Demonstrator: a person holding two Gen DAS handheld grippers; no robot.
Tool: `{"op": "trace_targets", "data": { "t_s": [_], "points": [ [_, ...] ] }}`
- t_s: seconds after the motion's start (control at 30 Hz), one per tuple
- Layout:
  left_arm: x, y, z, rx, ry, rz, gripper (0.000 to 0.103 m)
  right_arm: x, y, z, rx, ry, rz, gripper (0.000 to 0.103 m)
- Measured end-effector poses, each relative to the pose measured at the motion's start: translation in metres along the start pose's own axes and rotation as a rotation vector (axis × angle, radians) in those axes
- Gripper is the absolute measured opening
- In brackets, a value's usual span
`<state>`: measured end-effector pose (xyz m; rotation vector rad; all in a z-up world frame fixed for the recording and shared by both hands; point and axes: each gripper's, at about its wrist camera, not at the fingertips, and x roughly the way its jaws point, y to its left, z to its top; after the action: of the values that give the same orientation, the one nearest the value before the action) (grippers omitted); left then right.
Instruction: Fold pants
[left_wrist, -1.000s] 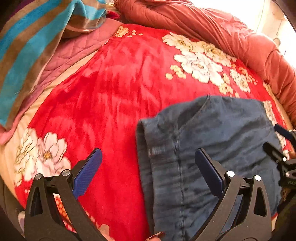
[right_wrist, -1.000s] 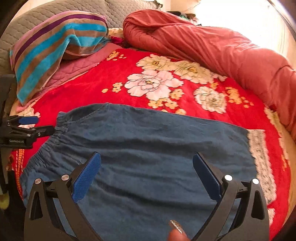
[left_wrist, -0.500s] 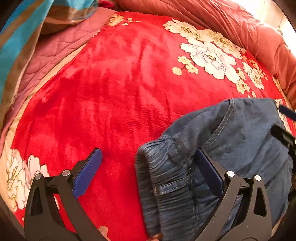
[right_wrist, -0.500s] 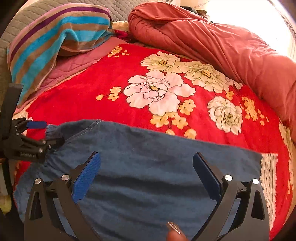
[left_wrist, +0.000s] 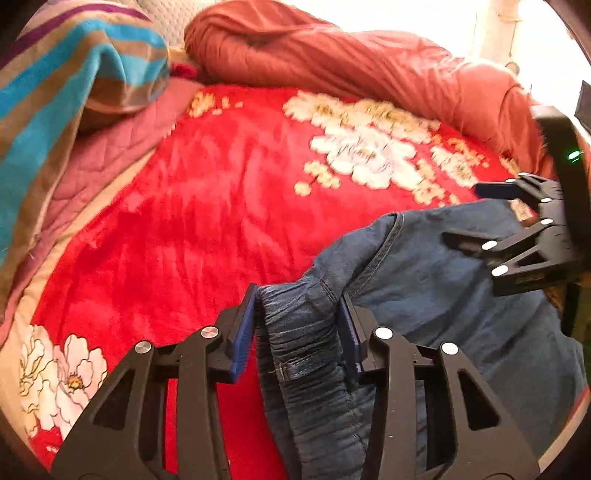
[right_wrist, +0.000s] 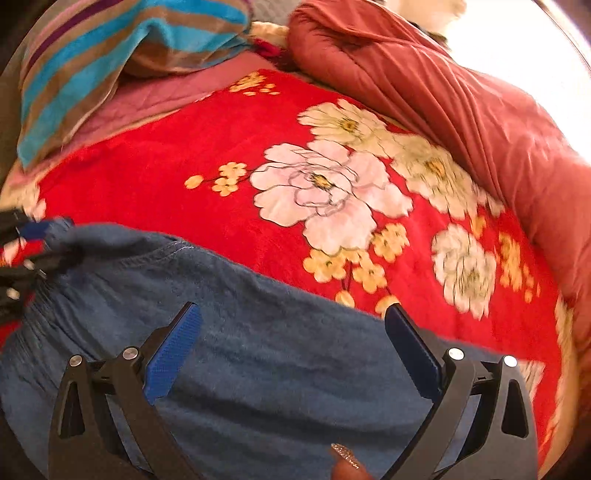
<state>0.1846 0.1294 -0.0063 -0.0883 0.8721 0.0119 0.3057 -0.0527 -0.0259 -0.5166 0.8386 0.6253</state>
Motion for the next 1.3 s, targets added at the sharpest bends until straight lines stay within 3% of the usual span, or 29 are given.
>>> {"op": "trace_targets", "data": {
  "t_s": [0.37,0.43,0.5,0.53,0.6,0.7,1.03,1.3],
  "points": [
    [-0.029,-0.001,-0.012,-0.041,-0.086,-0.067,0.03,0.021,0.02,0.011,-0.188,0.013,-0.021,0.097],
    [-0.028,-0.002,-0.013,-0.039,-0.087,-0.068,0.03,0.021,0.025,0.009,-0.215,0.011,-0.013,0.086],
    [-0.03,-0.001,-0.014,-0.04,-0.092,-0.066,0.03,0.02,0.029,0.006,-0.217,0.016,0.042,0.059],
    [-0.03,0.0,-0.015,-0.04,-0.093,-0.067,0.03,0.018,0.031,0.004,-0.212,0.006,0.056,0.054],
    [-0.032,-0.001,-0.017,-0.04,-0.1,-0.059,0.03,0.01,0.033,0.0,-0.195,-0.019,0.083,0.035],
    [-0.036,0.0,-0.019,-0.042,-0.111,-0.05,0.03,-0.006,0.033,-0.008,-0.141,-0.068,0.102,0.02],
    [-0.061,-0.006,-0.03,-0.028,-0.173,-0.033,0.03,-0.082,0.029,-0.049,0.03,-0.236,0.188,0.01],
    [-0.094,-0.021,-0.057,0.0,-0.195,-0.076,0.03,-0.129,0.046,-0.097,0.128,-0.256,0.263,0.009]
  ]
}}
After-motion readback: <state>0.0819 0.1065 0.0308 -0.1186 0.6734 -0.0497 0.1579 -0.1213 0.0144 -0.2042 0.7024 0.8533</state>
